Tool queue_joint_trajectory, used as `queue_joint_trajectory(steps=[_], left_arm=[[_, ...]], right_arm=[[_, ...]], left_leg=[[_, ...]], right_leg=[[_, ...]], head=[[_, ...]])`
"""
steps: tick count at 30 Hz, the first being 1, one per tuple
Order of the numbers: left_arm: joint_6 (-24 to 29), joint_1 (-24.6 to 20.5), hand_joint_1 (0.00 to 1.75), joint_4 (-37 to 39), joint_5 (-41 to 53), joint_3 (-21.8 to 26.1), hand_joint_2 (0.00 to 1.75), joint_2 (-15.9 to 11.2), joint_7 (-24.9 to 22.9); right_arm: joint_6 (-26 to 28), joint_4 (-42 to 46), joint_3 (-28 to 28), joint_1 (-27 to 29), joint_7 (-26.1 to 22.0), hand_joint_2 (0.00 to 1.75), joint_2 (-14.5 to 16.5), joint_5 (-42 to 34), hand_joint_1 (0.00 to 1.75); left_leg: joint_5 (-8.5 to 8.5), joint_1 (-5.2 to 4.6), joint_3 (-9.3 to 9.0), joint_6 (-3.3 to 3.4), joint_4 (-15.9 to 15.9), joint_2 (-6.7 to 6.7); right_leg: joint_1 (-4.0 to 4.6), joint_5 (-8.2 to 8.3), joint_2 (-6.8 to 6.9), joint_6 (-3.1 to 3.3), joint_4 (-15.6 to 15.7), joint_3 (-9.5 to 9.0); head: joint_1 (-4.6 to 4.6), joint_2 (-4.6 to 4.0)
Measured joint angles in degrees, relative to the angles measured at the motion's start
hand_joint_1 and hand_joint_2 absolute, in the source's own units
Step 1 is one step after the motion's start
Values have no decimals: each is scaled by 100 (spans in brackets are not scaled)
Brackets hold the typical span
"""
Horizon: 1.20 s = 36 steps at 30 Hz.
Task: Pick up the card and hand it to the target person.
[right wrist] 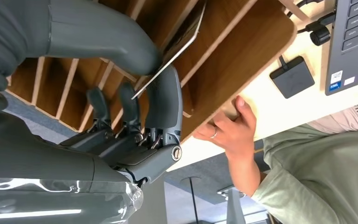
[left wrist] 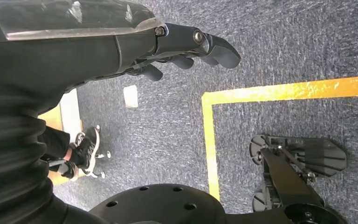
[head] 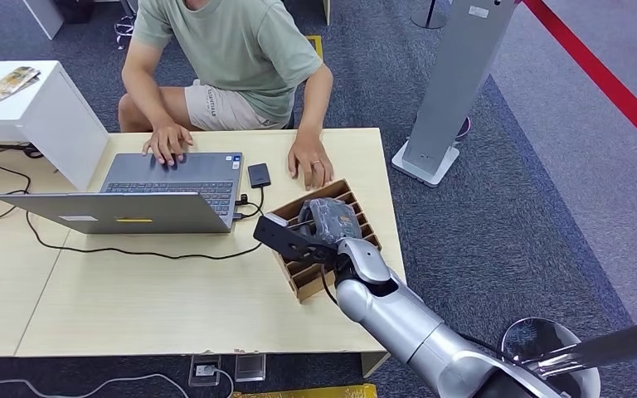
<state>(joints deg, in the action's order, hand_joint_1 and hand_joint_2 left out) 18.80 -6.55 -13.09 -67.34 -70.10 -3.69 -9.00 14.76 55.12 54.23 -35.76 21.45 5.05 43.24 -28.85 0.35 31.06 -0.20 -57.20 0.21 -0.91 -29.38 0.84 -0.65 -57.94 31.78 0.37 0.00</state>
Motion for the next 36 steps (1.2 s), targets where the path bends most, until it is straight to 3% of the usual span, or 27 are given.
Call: queue_joint_trajectory(steps=[18, 21, 27, 32, 36], left_arm=[[22, 0, 0, 0, 42, 0, 175, 0, -11], [31, 1, 0, 0, 38, 1, 175, 0, 16], [56, 5, 0, 0, 37, 2, 175, 0, 47], [61, 9, 0, 0, 73, 2, 175, 0, 57], [57, 9, 0, 0, 101, 2, 175, 0, 63]], right_arm=[[30, 2, -14, 0, -48, 175, -2, 16, 136], [517, 21, -34, 70, -391, 175, -4, 78, 136], [2290, 359, -310, 385, -1676, 175, -57, 307, 136], [2494, 780, -765, 779, -2391, 175, -74, 560, 136], [2495, 937, -1051, 916, -2510, 175, -77, 295, 136]], left_leg=[[0, 0, -1, 0, 0, 0], [0, 0, 0, 0, 0, 0], [0, 0, 0, 0, 0, 1], [0, 0, 0, 0, 0, 1], [0, 0, 0, 0, 0, 1]], right_leg=[[0, 0, 0, 0, 0, 0], [0, 0, 0, 0, 0, 2], [0, 0, -1, 0, 1, 2], [0, 0, -1, 0, 1, 2], [0, 0, -1, 0, 1, 1]], head=[[-2, 0], [1, 0], [2, 0], [0, 0], [-1, 0]])
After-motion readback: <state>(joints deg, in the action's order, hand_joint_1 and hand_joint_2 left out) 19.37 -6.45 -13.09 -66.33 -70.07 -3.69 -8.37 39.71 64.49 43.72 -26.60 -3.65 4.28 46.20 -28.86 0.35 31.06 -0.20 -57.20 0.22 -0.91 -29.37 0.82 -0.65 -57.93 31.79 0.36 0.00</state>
